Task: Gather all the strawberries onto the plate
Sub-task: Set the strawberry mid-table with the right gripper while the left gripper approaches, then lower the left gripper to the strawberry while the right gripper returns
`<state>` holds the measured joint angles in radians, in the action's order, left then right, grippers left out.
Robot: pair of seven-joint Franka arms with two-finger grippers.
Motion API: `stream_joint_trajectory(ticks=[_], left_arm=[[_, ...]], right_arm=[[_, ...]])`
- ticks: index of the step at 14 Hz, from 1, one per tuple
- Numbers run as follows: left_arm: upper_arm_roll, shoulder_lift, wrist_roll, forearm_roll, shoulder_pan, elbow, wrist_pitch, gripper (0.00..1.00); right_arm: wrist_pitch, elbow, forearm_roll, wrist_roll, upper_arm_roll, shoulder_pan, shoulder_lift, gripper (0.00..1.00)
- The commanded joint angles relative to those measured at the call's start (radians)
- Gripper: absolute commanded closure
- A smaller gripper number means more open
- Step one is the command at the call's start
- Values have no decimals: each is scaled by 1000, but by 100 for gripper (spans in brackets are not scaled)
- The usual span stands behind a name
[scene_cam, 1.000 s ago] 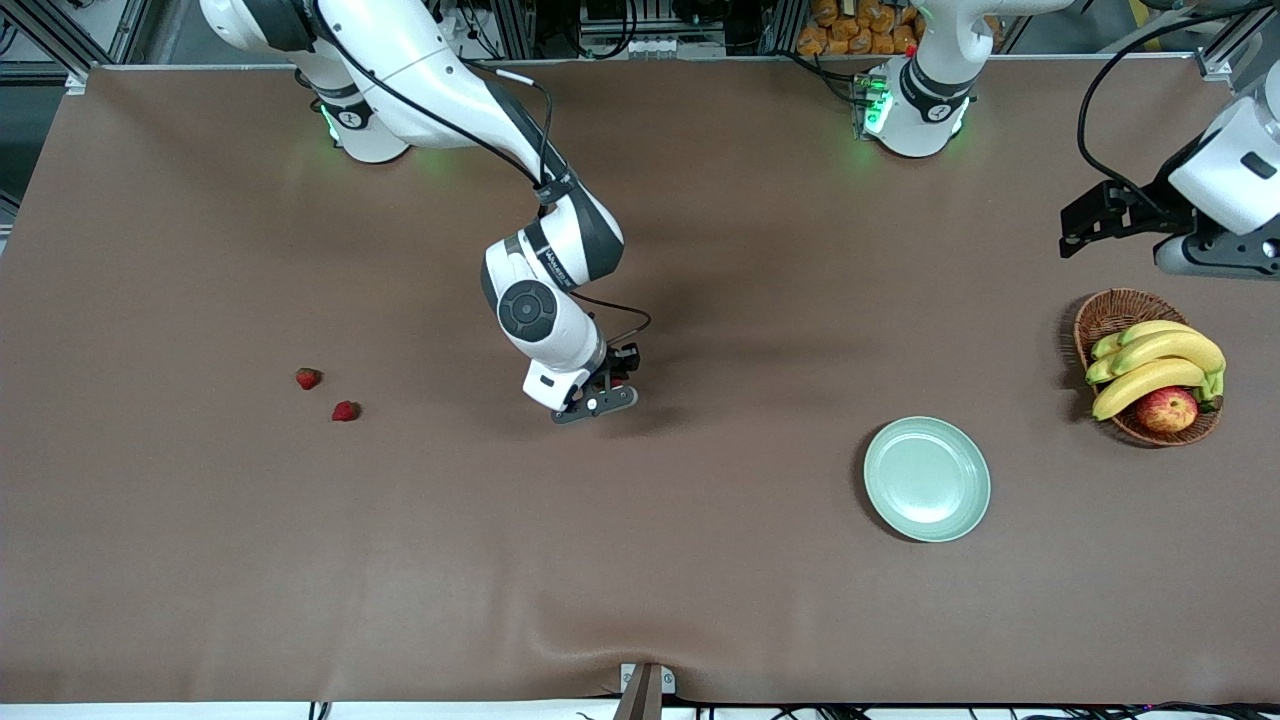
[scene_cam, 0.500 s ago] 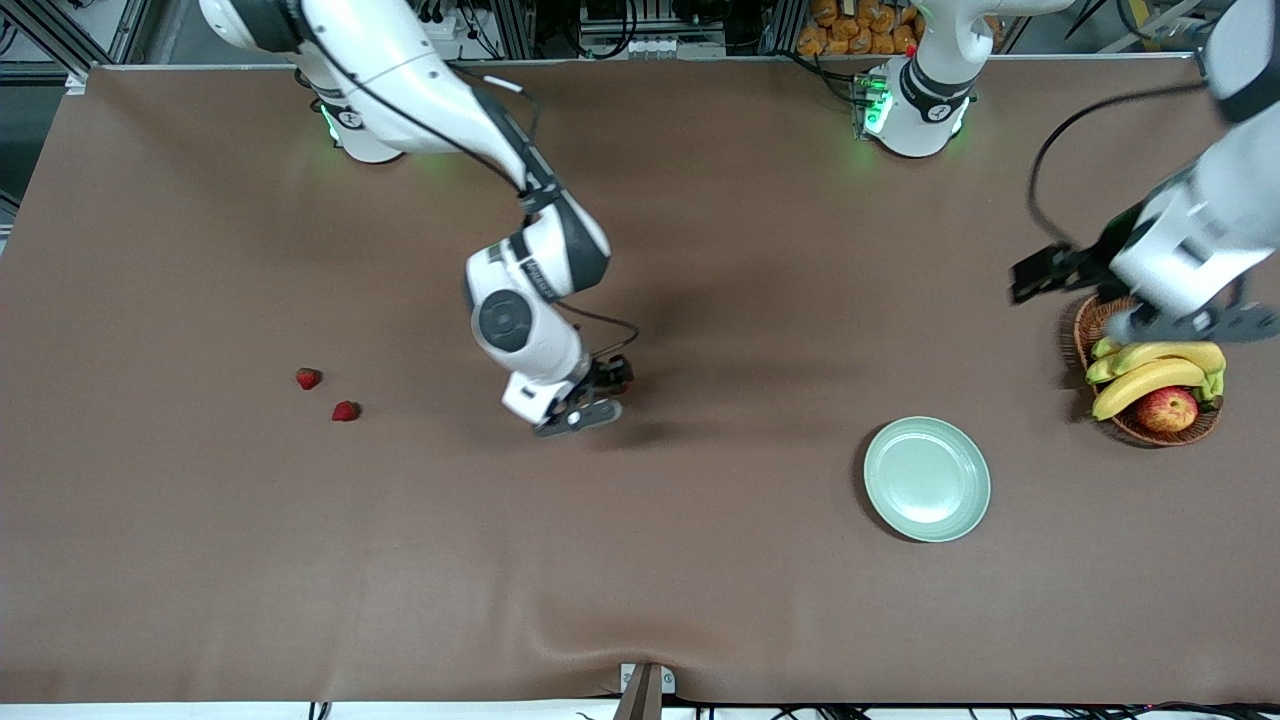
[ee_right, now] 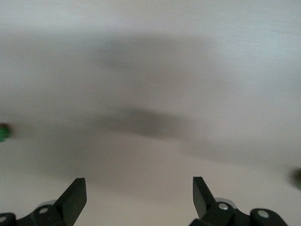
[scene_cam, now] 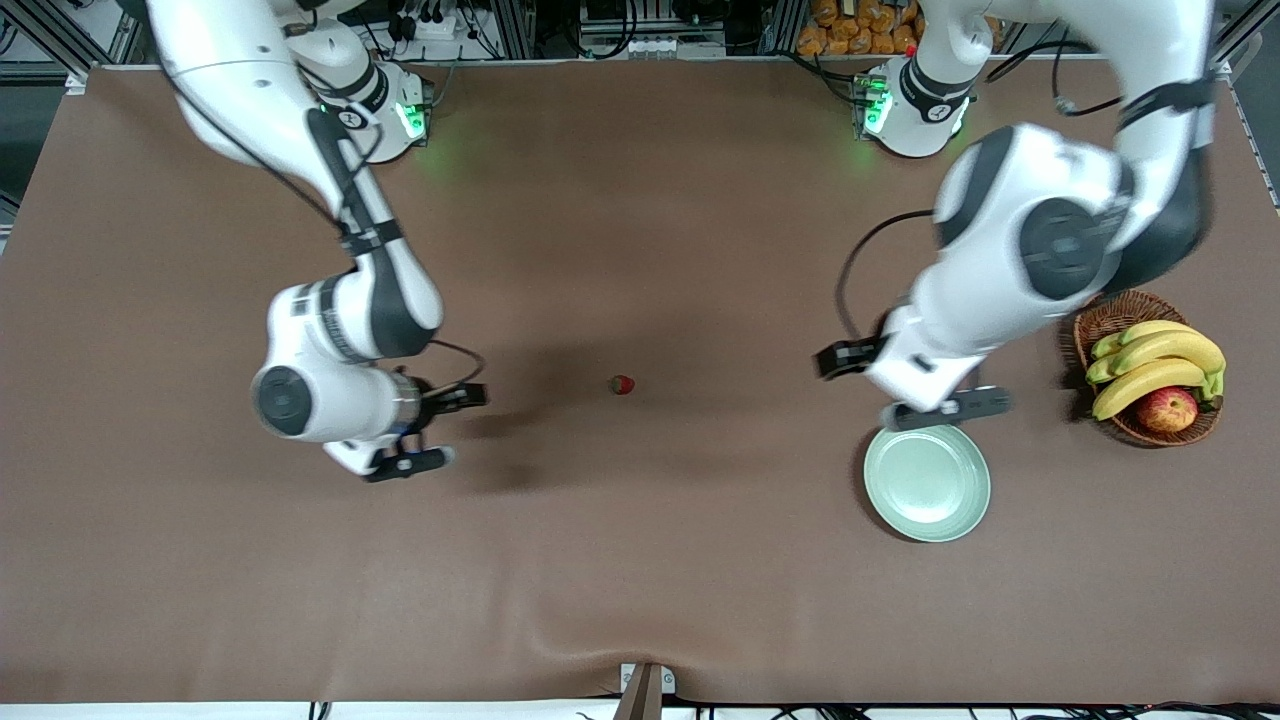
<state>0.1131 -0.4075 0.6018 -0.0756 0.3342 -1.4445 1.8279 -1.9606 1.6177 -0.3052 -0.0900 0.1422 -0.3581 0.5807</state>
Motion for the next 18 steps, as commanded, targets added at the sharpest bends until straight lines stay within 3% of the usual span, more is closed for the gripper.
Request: stream_joint_trajectory(ticks=[1, 4, 7, 9, 15, 18], left_arm=[[-13, -106, 116, -7, 89, 62, 89, 0], [-19, -198, 217, -1, 173, 76, 198, 0], [-19, -269, 309, -1, 227, 82, 318, 0], [-19, -312, 369, -1, 256, 82, 399, 0], [-26, -402, 648, -1, 356, 82, 537, 0], [-27, -432, 826, 0, 388, 82, 570, 0]], right_arm=[[-4, 97, 89, -5, -16, 85, -70, 0], [-14, 136, 115, -7, -15, 207, -55, 0], [-98, 166, 118, -4, -13, 248, -30, 0], [-188, 189, 118, -5, -13, 261, -7, 0], [-199, 189, 118, -5, -15, 255, 18, 0], [-195, 191, 118, -4, -15, 251, 31, 9]])
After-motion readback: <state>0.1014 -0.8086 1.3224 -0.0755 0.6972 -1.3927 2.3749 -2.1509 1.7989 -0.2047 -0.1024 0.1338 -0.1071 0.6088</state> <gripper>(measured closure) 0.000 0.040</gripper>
